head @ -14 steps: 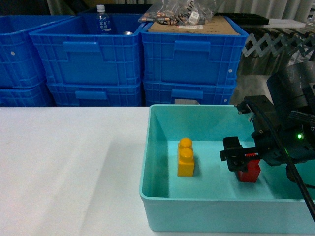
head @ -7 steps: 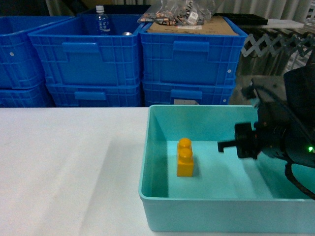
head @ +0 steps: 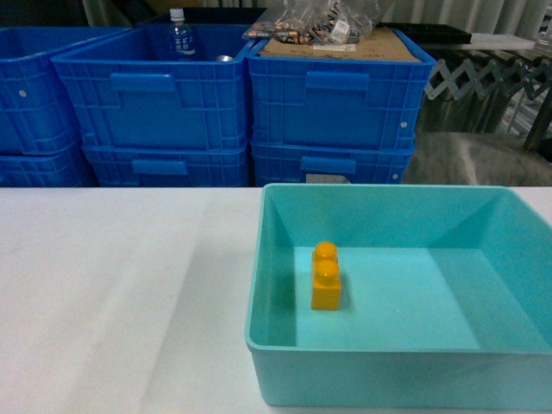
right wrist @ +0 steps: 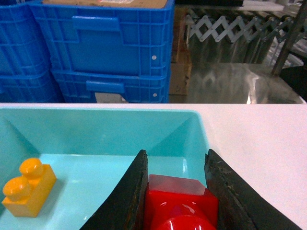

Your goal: Pick red block from blue box to shelf

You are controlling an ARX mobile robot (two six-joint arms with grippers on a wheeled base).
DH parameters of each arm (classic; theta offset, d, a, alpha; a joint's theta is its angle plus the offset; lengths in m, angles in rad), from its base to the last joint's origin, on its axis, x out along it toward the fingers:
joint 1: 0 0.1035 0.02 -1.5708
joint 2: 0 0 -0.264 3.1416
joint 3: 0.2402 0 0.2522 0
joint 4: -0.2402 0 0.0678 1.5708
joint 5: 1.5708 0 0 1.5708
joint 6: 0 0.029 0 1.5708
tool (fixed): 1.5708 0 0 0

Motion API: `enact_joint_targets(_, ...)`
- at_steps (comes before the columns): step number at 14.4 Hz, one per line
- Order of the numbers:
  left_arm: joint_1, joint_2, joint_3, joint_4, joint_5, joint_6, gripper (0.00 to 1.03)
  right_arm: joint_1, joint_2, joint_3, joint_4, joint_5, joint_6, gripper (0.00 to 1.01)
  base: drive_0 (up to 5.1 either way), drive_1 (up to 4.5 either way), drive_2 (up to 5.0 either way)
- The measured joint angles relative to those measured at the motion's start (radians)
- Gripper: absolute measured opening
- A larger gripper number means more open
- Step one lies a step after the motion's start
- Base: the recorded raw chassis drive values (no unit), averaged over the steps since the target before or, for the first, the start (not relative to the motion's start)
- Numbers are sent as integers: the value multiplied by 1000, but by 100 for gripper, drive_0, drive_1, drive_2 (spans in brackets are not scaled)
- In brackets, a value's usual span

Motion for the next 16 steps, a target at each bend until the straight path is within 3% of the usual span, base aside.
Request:
enact_joint_targets(2,0,0,0,0,0,0,98,-32,-136,-67,9,-10,0,29,0,0,0)
enact_joint_targets(4,0,0,0,0,0,0,98,-44,-273,-138,-74,-37,0,29,0,0,0)
enact_joint_targets(5,0,0,0,0,1,0,98,-119,-574,-181,-315,-102,0,29,0,0,0)
enact_joint_targets(16,0,0,0,0,0,0,98,-119,-1080,-245,-740,-106,0,29,0,0,0)
